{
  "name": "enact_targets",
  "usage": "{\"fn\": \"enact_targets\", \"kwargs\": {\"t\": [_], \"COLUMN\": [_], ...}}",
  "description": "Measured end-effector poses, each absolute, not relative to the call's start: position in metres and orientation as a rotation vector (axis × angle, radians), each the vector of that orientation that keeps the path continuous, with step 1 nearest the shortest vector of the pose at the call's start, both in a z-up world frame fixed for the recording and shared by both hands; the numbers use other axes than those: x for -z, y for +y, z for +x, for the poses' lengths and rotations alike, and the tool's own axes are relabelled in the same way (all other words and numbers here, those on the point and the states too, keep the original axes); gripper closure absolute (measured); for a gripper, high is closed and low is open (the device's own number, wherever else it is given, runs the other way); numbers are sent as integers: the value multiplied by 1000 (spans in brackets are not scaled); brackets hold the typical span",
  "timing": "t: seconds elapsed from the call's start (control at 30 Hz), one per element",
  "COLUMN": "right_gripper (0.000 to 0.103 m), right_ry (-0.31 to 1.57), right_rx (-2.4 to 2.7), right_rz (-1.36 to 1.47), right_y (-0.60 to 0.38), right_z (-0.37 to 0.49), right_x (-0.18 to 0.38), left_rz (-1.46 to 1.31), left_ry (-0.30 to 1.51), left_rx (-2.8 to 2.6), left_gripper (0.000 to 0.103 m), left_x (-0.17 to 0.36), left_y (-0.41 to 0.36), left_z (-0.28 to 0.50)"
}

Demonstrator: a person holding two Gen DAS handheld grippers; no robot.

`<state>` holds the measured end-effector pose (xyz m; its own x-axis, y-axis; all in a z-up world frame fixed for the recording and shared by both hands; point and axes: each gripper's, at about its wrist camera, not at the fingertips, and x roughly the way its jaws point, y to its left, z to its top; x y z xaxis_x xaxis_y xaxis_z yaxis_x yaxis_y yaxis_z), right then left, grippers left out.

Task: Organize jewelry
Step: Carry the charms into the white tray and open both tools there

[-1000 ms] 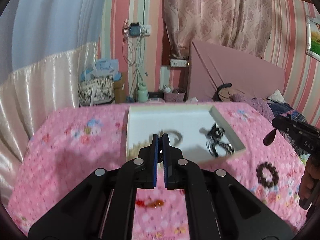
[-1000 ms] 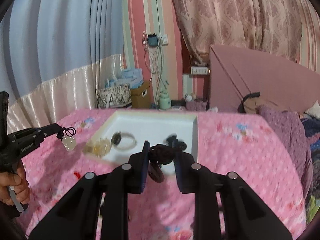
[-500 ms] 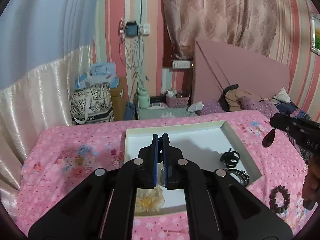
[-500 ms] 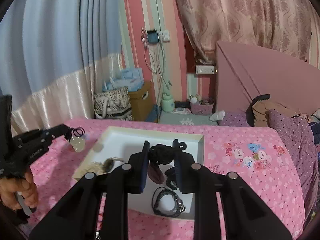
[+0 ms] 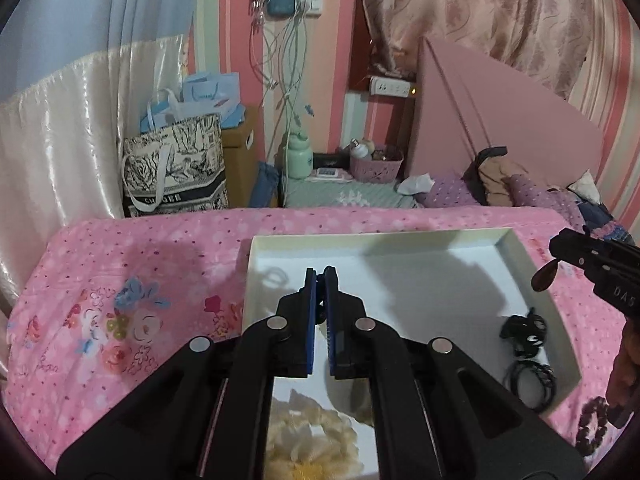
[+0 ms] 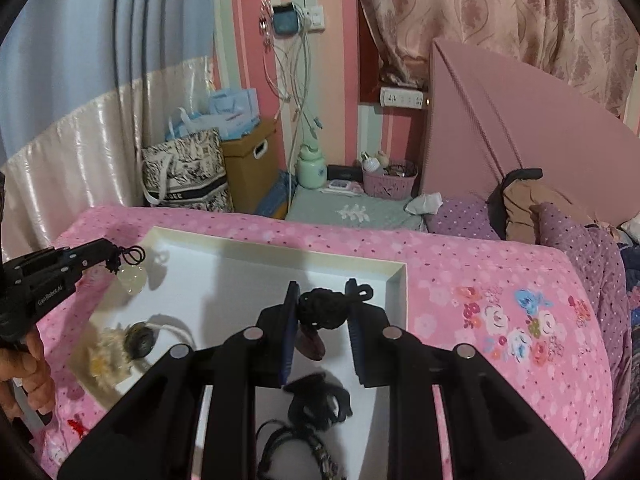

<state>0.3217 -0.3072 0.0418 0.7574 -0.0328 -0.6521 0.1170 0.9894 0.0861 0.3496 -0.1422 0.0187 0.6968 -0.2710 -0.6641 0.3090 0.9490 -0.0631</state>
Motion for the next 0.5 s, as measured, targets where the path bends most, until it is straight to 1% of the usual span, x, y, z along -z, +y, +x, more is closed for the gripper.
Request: {"fn": "enact_targets", "kwargs": {"t": [0.23, 0.5], "right_gripper": [80, 80], "right_ry": [773, 833], "right_rx": [72, 124], "right_rz": [166, 145], "right_y": [-308, -311], "right_z": [350, 361], "right_x": [-18, 6], "left_rz": [71, 97], "left_ry": [762, 798], "left_rx": [314, 274], "left_gripper": [101, 101], "left_x": [1, 16], "left_y": [-149, -152], "left_z": [367, 380]}}
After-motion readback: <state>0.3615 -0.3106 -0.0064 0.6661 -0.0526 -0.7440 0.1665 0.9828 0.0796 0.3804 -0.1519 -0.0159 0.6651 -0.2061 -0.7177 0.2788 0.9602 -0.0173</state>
